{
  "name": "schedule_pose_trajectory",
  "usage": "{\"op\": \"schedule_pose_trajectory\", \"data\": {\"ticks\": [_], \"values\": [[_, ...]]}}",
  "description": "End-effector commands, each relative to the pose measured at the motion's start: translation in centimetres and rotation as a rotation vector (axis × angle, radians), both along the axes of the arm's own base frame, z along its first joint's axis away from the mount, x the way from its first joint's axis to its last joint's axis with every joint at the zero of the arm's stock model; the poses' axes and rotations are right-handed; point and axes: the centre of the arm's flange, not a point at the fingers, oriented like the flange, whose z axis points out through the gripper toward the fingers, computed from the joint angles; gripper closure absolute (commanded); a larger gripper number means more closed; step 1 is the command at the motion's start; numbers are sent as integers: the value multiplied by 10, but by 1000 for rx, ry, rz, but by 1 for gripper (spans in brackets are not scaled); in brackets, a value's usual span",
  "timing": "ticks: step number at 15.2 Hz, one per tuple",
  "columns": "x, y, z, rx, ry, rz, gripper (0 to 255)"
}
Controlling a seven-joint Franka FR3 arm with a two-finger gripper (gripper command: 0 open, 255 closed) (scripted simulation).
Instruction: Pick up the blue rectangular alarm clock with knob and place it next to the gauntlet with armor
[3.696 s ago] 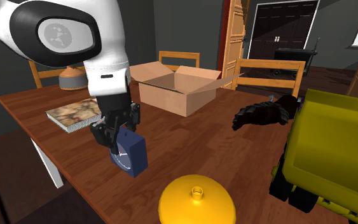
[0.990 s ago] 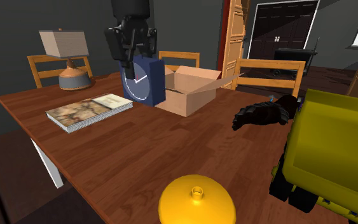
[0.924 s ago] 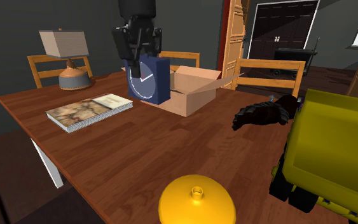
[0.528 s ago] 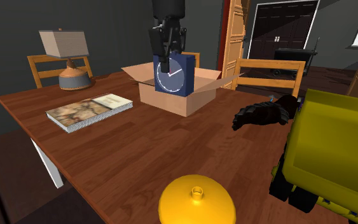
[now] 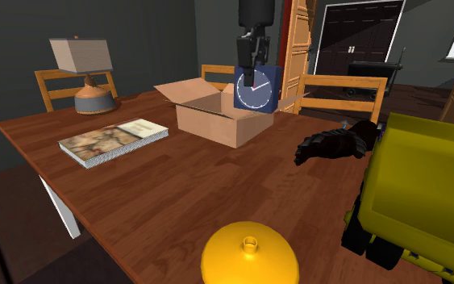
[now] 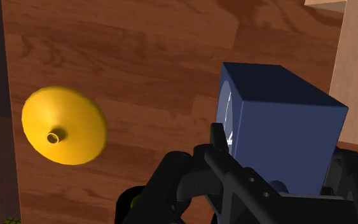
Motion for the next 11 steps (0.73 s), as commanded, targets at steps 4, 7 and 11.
{"op": "schedule_pose_trajectory", "data": {"ticks": [4,7,11], "values": [[64,-18,0,0,0,-1,255],[77,-21,-10,0,0,-1,255],[77,-21,-31,0,0,-1,255]]}}
